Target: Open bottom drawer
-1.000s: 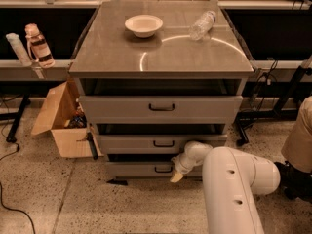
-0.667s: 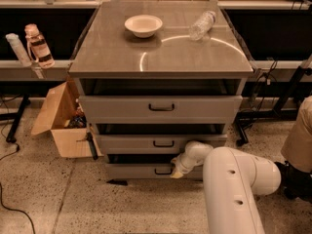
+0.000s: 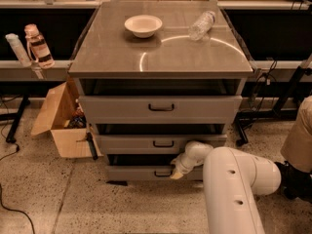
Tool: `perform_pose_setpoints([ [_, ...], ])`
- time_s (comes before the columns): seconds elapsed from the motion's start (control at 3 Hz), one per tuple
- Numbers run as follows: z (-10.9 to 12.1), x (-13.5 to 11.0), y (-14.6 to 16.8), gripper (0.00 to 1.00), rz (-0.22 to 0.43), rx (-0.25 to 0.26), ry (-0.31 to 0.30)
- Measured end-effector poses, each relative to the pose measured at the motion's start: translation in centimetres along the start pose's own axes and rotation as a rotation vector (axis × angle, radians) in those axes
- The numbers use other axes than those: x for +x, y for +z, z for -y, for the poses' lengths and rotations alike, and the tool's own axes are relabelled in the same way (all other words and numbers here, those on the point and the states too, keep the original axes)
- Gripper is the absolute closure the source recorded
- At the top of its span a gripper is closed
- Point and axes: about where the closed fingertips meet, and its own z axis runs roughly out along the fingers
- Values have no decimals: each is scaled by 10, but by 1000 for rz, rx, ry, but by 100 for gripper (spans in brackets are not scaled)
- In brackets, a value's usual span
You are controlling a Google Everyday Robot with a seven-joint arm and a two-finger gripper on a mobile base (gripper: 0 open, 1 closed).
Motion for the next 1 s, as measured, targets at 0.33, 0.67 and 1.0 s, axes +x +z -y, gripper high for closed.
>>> perform_pose_setpoints([
  [0.33, 0, -2, -6, 100, 0, 0, 0],
  [0.67, -28, 5, -14, 100, 15, -18, 40],
  [1.0, -30, 6, -14, 100, 16, -21, 44],
])
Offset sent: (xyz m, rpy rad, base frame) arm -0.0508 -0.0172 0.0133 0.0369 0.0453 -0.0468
